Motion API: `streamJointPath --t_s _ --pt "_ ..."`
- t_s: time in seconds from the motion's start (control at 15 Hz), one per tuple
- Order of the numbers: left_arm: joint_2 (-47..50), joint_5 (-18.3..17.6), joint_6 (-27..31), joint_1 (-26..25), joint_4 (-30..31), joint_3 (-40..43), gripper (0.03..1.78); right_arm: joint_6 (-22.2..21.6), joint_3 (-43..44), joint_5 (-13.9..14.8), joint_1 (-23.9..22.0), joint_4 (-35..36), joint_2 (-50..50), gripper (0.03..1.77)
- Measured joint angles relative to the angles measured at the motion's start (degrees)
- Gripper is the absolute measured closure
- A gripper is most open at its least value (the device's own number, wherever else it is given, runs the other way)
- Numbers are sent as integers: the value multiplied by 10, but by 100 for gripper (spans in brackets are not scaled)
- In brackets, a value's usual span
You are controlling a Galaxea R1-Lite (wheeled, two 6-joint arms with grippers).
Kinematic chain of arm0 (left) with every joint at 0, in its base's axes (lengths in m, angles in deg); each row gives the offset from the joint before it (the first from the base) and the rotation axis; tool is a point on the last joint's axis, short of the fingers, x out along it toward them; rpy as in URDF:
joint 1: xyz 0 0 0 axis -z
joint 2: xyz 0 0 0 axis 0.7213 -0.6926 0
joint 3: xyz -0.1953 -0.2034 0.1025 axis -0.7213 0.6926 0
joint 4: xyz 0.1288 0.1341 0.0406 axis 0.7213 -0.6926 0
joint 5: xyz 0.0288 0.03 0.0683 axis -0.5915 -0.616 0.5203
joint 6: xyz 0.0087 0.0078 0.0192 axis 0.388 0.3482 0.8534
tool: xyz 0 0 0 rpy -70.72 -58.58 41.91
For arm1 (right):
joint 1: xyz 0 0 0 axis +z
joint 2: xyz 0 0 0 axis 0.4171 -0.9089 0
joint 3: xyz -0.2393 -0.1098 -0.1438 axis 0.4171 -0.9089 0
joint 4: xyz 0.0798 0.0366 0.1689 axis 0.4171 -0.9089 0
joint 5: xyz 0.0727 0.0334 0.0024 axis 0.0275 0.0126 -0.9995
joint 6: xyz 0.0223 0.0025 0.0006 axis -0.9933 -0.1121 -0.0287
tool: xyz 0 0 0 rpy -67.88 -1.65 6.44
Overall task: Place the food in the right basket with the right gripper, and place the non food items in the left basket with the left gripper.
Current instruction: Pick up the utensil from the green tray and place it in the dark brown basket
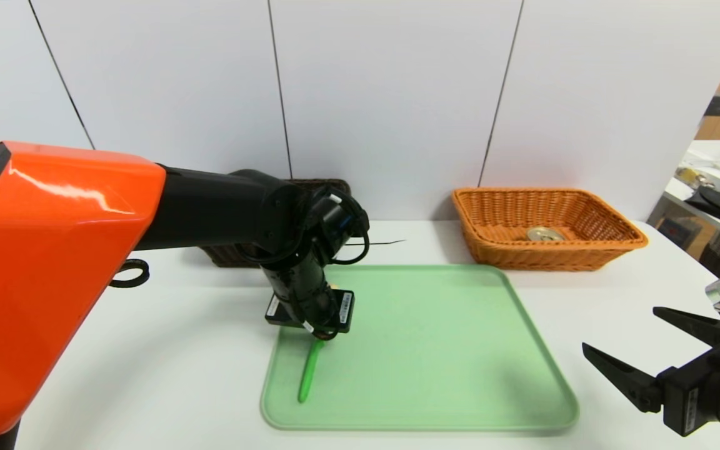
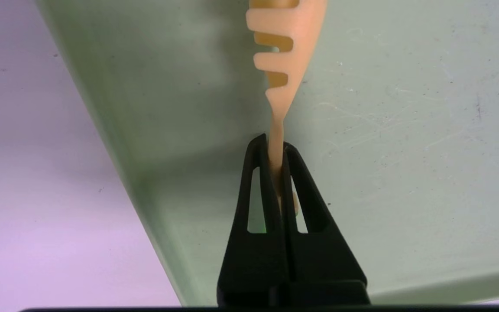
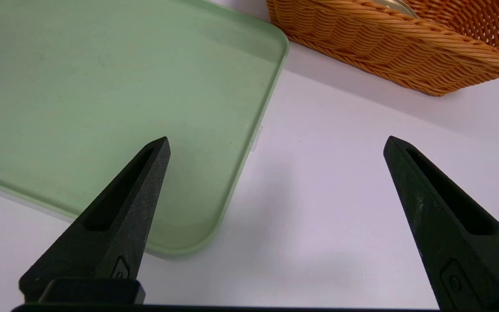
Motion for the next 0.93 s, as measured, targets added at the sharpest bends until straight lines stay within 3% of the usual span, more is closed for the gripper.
streamJointPath --t_s 0.4,0.93 --pt "28 14 0 3 3 2 175 -1 -1 -1 0 0 -1 10" --pt "176 114 1 39 63 73 175 0 1 -2 1 1 -15 10"
